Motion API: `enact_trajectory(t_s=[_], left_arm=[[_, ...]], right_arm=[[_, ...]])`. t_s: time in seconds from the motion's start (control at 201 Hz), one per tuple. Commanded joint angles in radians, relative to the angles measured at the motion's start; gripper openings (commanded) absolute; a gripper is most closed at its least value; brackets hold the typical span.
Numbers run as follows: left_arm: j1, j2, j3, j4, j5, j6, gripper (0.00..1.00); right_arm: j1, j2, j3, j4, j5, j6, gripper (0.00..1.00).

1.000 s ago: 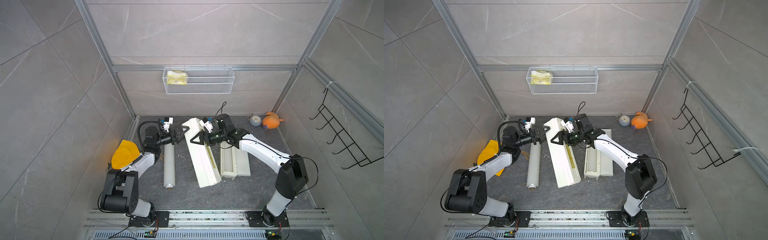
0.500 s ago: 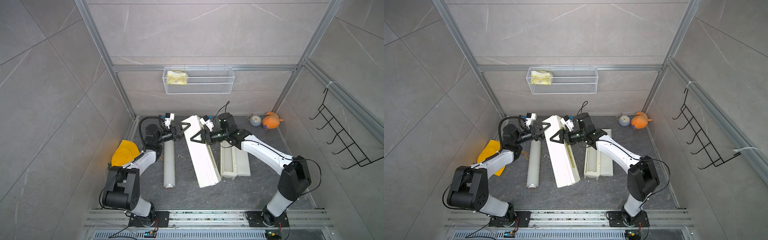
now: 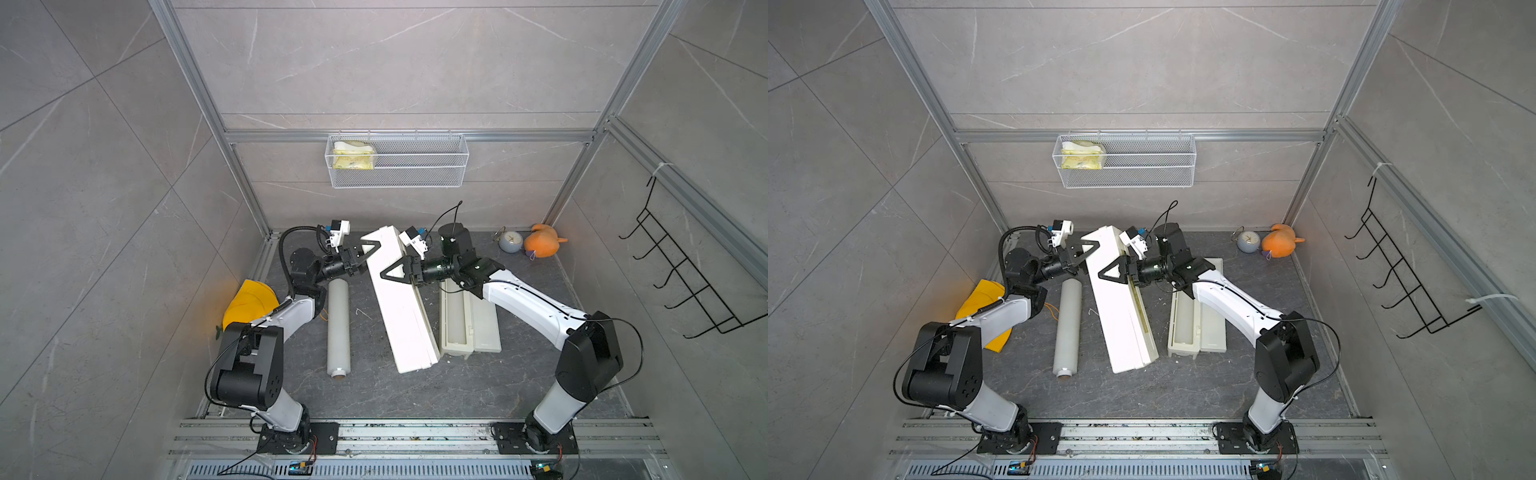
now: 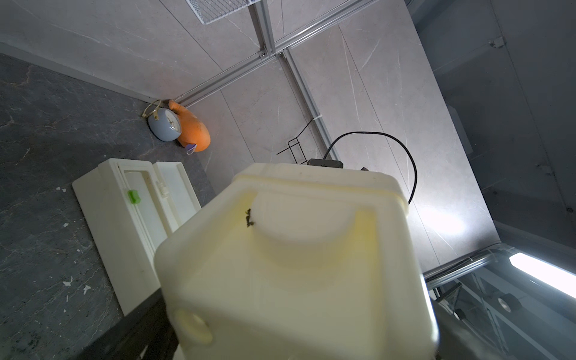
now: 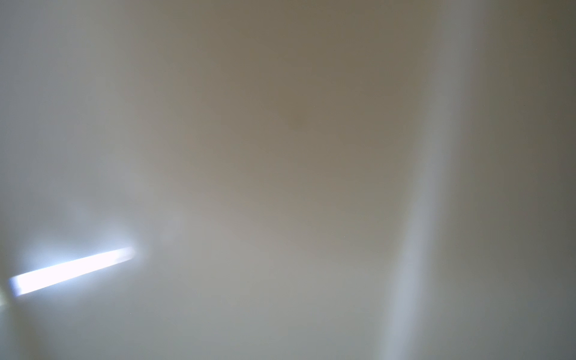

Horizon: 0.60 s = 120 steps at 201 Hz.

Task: Put plastic wrap rolls into dispensers
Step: Open the lid of the plastic wrap cutting box.

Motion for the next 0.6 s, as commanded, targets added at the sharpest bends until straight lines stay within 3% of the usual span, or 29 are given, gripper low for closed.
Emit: enact_trajectory(t_s=[0.0, 0.075, 0.204, 0.289, 0.478, 0.592], left_arm=[[-0.01, -0.007, 0.044, 0.105, 0.007, -0.034, 0.98], [-0.015, -0.006, 0.047, 0.104, 0.007, -0.036, 0.95], [-0.02, -0.014, 0.049, 0.052, 0.01, -0.002, 0.77], [-0.02, -0.019, 0.044, 0.024, 0.014, 0.011, 0.71], [-0.013, -0.038, 0.013, -0.005, -0.005, 0.042, 0.71], [0.0, -0.046, -0.016, 0.016, -0.03, 0.036, 0.71]], right_arm=[[0.025, -0.027, -0.003, 0.019, -0.072, 0.012, 0.85], [0.026, -0.021, -0.001, 0.013, -0.072, 0.011, 0.85], [0.026, -0.023, -0.007, 0.025, -0.07, 0.02, 0.85], [0.027, -0.027, -0.008, 0.024, -0.072, 0.018, 0.85], [0.004, -0.052, -0.055, 0.107, -0.072, 0.077, 0.85], [-0.032, -0.093, -0.141, 0.289, -0.075, 0.196, 0.85]])
